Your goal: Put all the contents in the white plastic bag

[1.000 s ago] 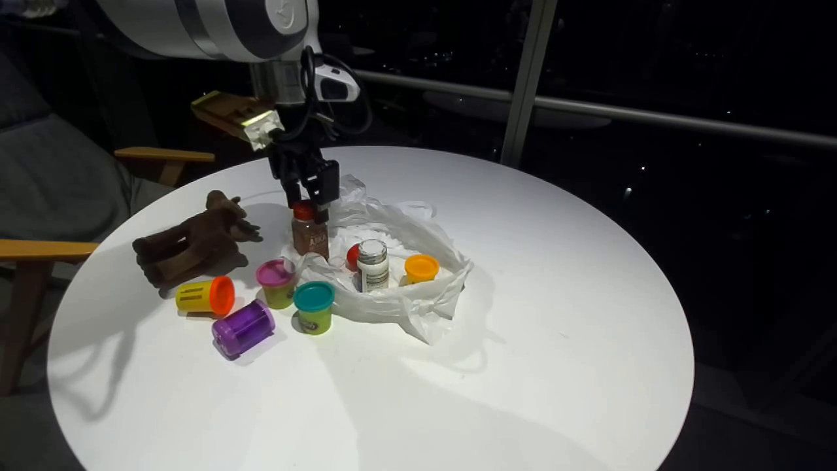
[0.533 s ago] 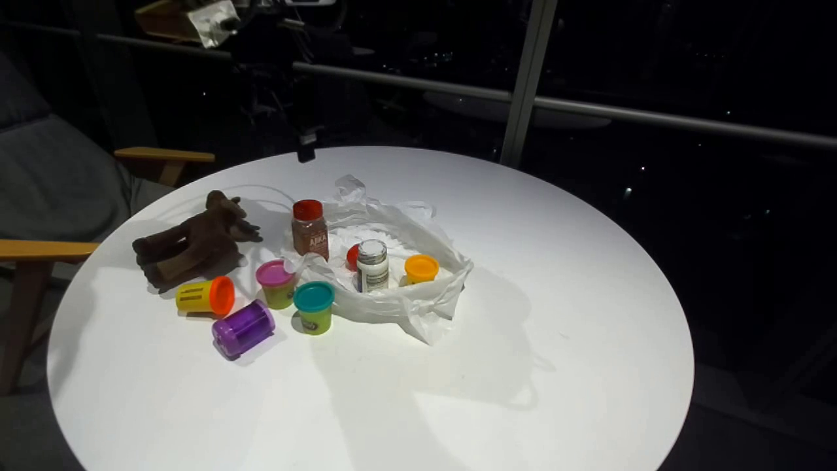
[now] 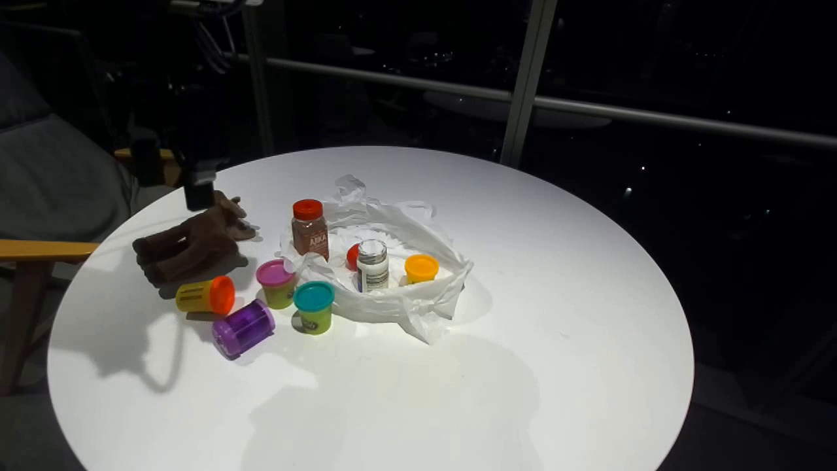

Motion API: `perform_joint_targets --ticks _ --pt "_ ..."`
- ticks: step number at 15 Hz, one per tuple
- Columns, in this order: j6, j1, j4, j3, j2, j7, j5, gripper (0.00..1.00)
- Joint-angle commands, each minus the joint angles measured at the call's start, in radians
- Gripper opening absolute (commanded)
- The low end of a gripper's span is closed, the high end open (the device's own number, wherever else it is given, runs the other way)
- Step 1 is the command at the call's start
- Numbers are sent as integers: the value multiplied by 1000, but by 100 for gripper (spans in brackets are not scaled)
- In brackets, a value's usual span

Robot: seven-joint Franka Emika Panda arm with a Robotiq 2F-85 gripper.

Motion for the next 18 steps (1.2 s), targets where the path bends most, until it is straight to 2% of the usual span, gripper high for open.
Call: perform_joint_targets --ticks 1,5,8,13,14,15,18 --pt "200 -39 -170 41 -21 -70 1 100" --pt "413 -50 -240 58 97 -66 -33 100" --pt "508 -49 -227 43 179 -45 -95 100" --pt "540 -38 -144 -7 311 -56 -125 100" --pt "512 -44 -125 4 316 -91 -87 100" --pt "520 -31 -174 -6 277 -64 -99 100" --pt "519 -28 -138 -9 315 -74 -93 100"
